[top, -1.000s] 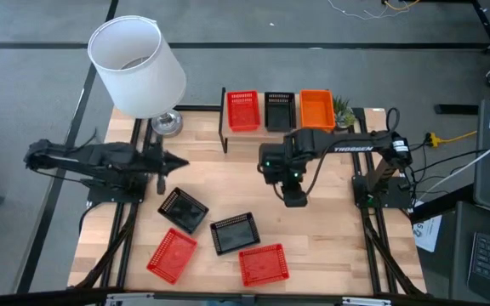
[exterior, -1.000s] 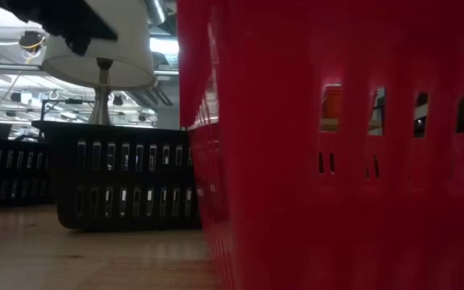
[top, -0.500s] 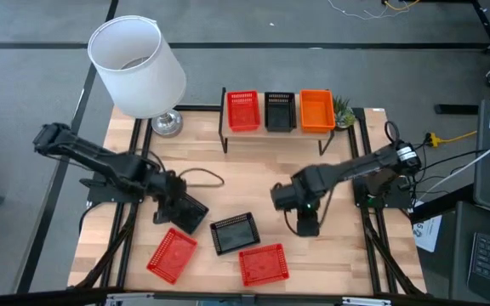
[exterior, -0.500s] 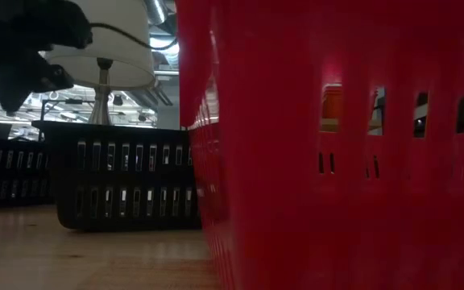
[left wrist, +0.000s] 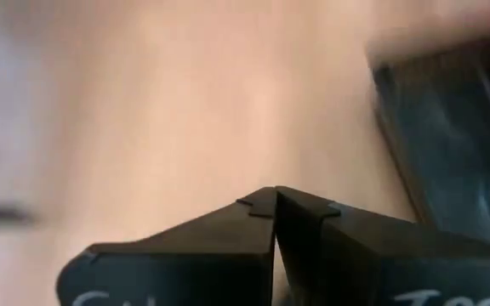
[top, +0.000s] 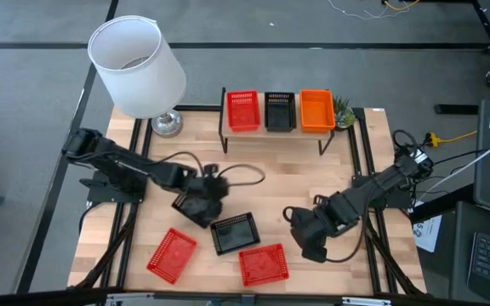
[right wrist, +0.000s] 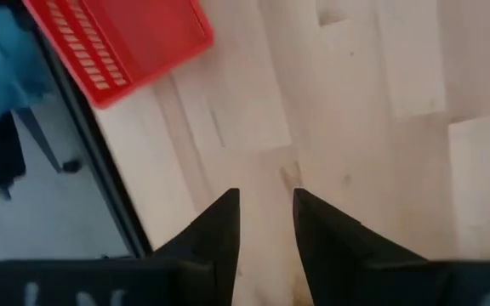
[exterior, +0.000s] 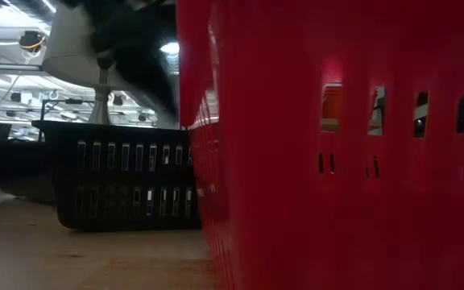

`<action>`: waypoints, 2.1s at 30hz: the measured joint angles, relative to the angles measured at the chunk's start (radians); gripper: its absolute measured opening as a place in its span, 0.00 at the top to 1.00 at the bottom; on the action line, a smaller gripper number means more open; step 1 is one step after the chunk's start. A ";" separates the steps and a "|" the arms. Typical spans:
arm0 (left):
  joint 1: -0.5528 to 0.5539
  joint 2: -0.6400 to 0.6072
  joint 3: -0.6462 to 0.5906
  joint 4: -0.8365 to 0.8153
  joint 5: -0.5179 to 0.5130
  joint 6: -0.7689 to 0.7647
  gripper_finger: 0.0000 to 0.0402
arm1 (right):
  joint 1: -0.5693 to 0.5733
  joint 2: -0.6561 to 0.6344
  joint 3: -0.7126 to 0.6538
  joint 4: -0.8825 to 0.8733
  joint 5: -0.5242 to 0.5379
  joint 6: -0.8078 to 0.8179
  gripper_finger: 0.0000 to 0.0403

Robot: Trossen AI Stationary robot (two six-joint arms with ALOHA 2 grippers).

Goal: Stack baskets on shelf by color
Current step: Move the bins to the center of the table

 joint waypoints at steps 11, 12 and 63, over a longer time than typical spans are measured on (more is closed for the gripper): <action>-0.085 0.013 0.381 -0.703 0.111 -0.238 1.00 | 0.145 0.000 0.000 0.078 0.131 0.141 0.73; -0.105 0.013 0.385 -0.793 0.129 -0.294 1.00 | 0.158 0.000 0.000 0.083 0.147 0.144 0.73; -0.936 -0.008 0.153 -0.655 0.425 -1.695 1.00 | 0.250 0.001 0.001 0.192 0.316 0.162 0.73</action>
